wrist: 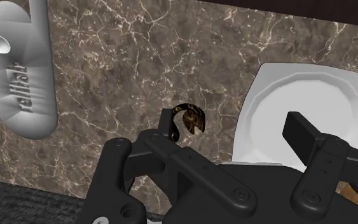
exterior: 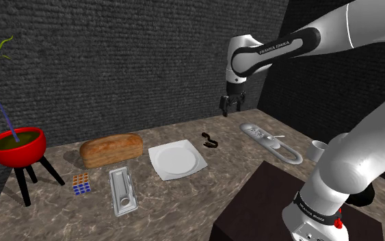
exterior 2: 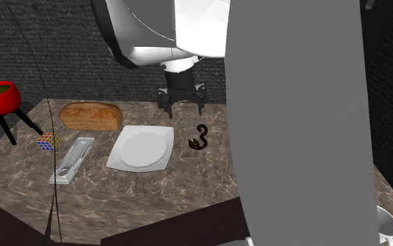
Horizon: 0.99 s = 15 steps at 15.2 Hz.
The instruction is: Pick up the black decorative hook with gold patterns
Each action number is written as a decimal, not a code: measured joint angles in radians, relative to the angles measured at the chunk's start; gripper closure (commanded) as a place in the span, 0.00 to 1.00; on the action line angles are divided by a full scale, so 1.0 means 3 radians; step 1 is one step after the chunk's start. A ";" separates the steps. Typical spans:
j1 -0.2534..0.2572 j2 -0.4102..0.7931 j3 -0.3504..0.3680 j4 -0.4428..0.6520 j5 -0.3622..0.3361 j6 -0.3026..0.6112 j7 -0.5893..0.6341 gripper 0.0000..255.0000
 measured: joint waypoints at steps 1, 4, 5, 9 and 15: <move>-0.0012 0.0086 -0.0022 -0.0014 0.0008 0.0091 -0.0008 0.00; -0.0054 0.0499 -0.0102 0.0171 0.0056 0.0301 -0.0078 0.00; -0.0054 0.0631 -0.0108 0.0212 0.0083 0.0380 -0.0073 0.00; -0.0108 0.1129 -0.0172 0.0439 0.0189 0.0615 -0.0156 0.00; -0.0221 0.1894 -0.0206 0.0923 0.0395 0.0829 -0.0292 0.00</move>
